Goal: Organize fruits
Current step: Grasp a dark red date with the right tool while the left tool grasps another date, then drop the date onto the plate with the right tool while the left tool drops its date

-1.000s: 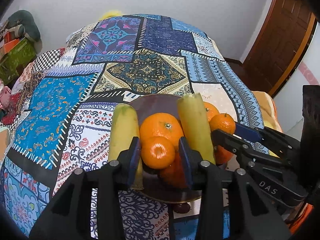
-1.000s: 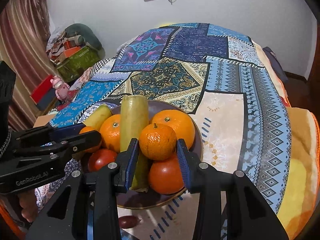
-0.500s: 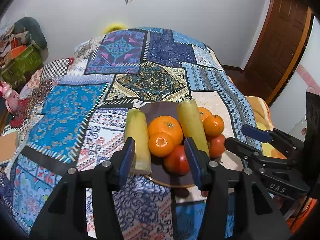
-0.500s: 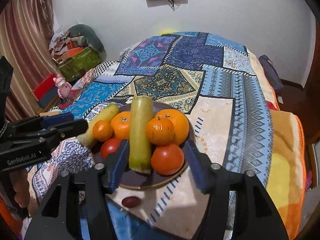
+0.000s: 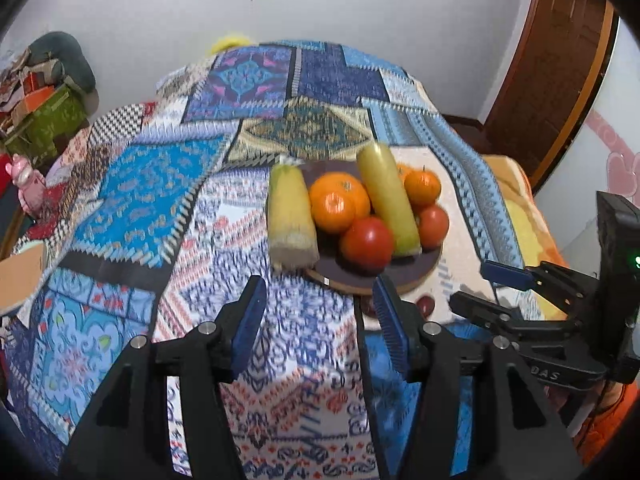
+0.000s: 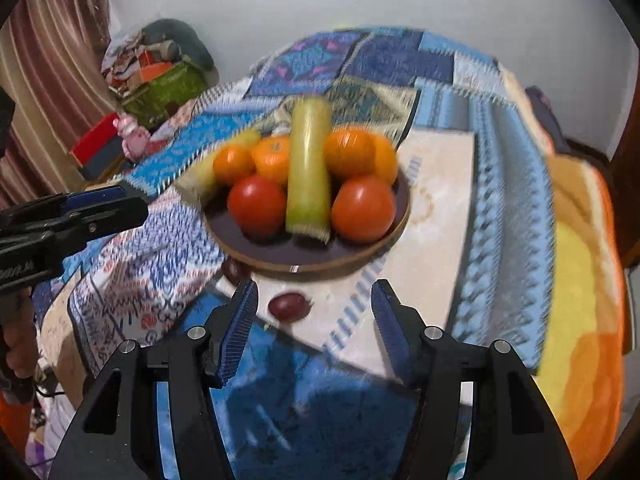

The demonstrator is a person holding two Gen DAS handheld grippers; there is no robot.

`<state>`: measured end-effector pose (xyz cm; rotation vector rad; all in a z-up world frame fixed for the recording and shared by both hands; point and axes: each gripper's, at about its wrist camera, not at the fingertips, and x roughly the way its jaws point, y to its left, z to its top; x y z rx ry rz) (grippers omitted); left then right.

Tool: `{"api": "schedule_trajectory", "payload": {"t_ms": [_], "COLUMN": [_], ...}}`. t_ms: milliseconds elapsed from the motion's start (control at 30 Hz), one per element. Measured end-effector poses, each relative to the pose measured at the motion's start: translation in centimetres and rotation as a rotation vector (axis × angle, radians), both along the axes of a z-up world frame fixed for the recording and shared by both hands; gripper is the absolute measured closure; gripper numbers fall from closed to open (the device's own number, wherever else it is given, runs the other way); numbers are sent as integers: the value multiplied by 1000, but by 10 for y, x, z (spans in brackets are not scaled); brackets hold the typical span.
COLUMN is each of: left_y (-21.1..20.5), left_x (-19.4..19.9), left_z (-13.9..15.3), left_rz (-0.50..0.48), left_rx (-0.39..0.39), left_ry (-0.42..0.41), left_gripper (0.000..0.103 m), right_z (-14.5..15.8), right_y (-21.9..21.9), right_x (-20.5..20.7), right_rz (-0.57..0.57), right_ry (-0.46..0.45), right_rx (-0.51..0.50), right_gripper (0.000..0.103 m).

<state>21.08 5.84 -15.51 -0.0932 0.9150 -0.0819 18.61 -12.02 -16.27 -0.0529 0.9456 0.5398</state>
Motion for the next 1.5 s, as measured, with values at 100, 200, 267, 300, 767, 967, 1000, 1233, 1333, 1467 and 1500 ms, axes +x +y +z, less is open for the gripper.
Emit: {"api": "schedule_trajectory", "payload": {"t_ms": [100,200,267,300,767,967,1000,1233,1333,1467,1500], "left_y": [-2,-5,-9,-11,-41,-52,-55,-66,-65,-60,-58], "left_x": [-7,-11,-12,-11,12,26,28,40,40,34,32], "left_z": [-11,-20,-25,-27,-43,-56,-57,-64,-64,-61,-59], "left_rz": [-10,-22,-32,-38,-117,-122,-130,-148,-143,-130,-125], "left_rx": [-6,-3,5,10,48,79,94,131,120,101,95], "left_ry": [26,51,64,69,110,146,148,164,160,154,151], "left_gripper": [48,48,48,48,55,61,61,75,77,78,78], "right_z": [-9,-15,-19,-20,-21,-15,-14,-12,-11,-9,-8], "right_y": [6,14,19,21,5,-11,-14,-22,-21,-18,-16], "right_x": [1,3,5,5,-2,-3,-3,0,-1,-1,-1], "right_rz": [10,28,43,49,65,57,57,47,51,58,60], "right_ry": [33,46,61,64,70,51,53,51,50,45,40], "right_rx": [0,-13,-20,-24,20,32,40,78,85,89,91], "right_gripper": [49,54,58,60,79,78,78,78,78,78,78]}}
